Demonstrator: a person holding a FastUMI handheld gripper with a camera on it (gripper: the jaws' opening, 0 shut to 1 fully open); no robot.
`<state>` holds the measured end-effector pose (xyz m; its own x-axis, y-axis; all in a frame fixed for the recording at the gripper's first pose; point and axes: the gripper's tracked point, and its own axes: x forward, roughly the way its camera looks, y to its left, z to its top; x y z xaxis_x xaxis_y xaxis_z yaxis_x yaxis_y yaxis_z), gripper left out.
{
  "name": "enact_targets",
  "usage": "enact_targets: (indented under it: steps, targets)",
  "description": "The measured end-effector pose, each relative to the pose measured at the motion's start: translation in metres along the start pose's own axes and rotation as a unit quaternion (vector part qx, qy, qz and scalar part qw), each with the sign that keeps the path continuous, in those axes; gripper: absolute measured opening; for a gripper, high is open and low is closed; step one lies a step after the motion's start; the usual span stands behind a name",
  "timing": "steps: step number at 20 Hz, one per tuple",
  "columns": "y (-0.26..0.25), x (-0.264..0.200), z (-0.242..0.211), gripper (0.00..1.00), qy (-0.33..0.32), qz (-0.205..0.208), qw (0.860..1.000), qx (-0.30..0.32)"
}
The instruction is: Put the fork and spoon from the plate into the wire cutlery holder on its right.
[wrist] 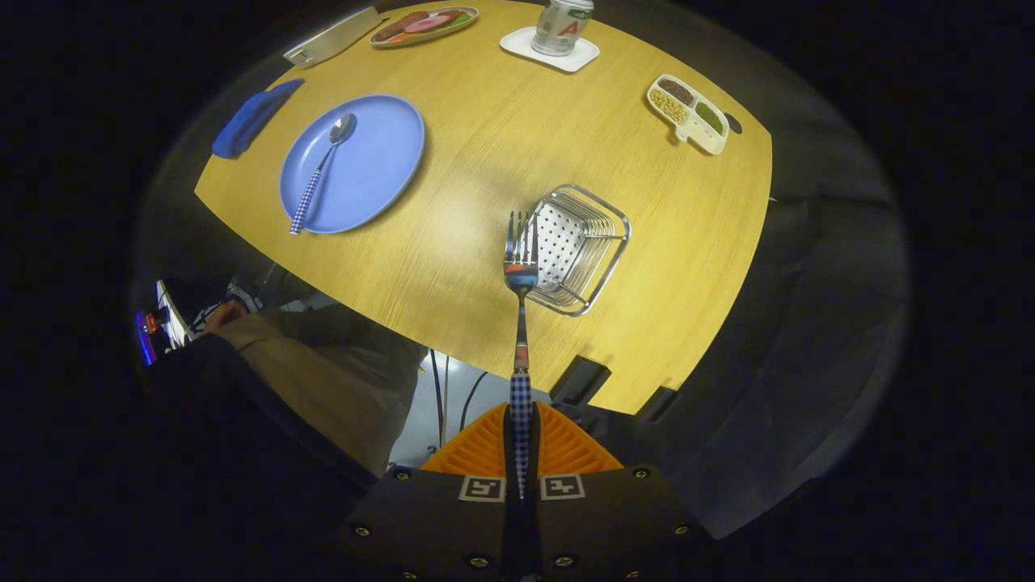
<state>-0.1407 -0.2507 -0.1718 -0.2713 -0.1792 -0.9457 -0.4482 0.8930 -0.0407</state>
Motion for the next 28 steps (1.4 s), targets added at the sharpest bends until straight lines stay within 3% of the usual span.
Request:
enact_targets:
  steps: [5, 15, 26, 28]
  targets:
    - [-0.016, 0.004, 0.000, 0.01, 0.019, 0.004, 1.000, 0.011]
    - [-0.031, 0.020, 0.019, 0.01, 0.080, -0.005, 0.996, -0.030]
    - [-0.028, 0.045, 0.051, 0.02, 0.158, 0.031, 0.987, -0.011]
    - [-0.030, 0.046, 0.056, 0.07, 0.163, 0.035, 0.986, -0.006]
